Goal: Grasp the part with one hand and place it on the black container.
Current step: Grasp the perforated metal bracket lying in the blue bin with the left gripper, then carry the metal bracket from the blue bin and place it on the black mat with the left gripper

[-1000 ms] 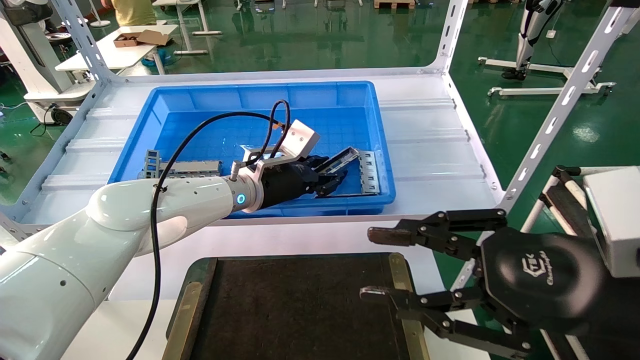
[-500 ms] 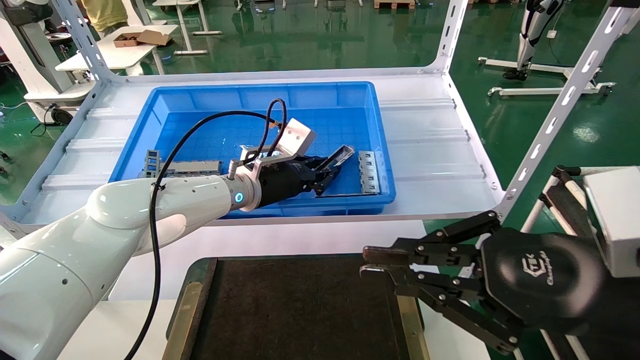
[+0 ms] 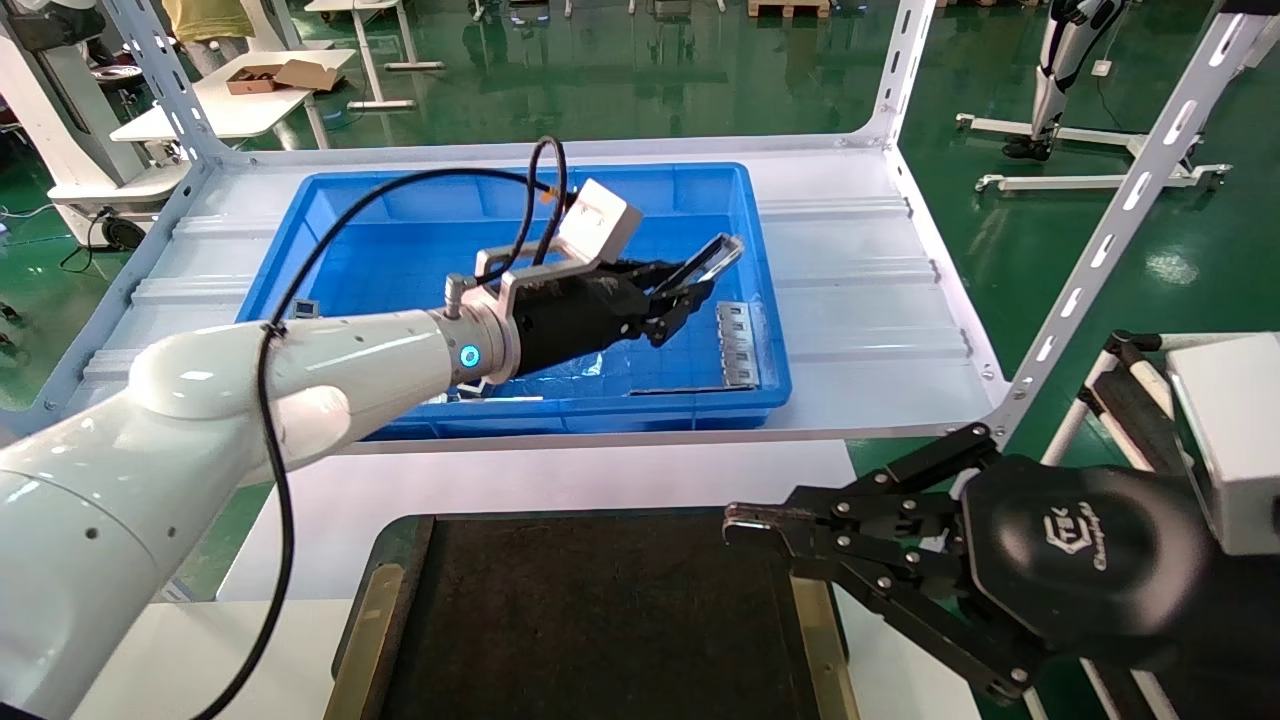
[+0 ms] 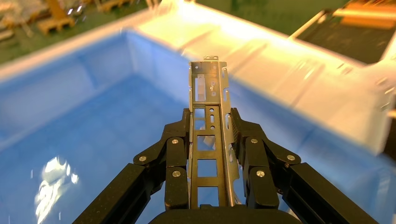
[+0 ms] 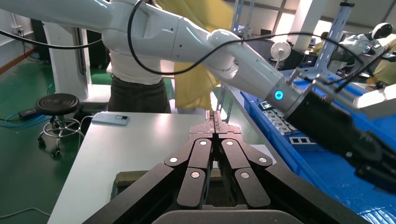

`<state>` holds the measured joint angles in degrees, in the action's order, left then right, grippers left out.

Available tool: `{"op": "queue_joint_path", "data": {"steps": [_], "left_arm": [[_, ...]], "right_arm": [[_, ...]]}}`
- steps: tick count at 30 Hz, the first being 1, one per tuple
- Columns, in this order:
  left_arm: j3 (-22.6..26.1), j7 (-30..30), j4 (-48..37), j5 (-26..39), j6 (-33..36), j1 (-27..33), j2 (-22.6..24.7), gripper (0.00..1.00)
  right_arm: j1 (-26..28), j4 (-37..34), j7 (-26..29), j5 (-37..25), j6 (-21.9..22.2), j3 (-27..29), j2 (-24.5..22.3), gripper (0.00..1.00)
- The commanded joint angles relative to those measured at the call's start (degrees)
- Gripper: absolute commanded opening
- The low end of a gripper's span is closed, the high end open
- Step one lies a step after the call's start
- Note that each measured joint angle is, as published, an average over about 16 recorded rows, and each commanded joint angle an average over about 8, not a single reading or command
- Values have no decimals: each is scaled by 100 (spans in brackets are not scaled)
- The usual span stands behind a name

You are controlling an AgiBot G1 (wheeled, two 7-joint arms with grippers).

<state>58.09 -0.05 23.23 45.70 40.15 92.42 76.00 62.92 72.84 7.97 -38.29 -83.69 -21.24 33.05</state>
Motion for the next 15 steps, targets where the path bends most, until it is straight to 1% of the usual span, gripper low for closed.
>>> {"op": "queue_joint_path", "data": {"steps": [1,7,11,15], "left_arm": [[-104,193,-15,-156,214,48,-38,0],[-310,534,136,-456,1206,53,-434,0],[-355,570,425,-560,1709,-17,-761,0],[-363,482,940,-635,2075,-165,-1156,0]], "right_arm": [[0,0,0,0,0,0,0,0],[0,0,0,0,0,-1,0,0],[0,0,0,1,0,-1,0,0],[0,0,0,1,0,-1,0,0]]}}
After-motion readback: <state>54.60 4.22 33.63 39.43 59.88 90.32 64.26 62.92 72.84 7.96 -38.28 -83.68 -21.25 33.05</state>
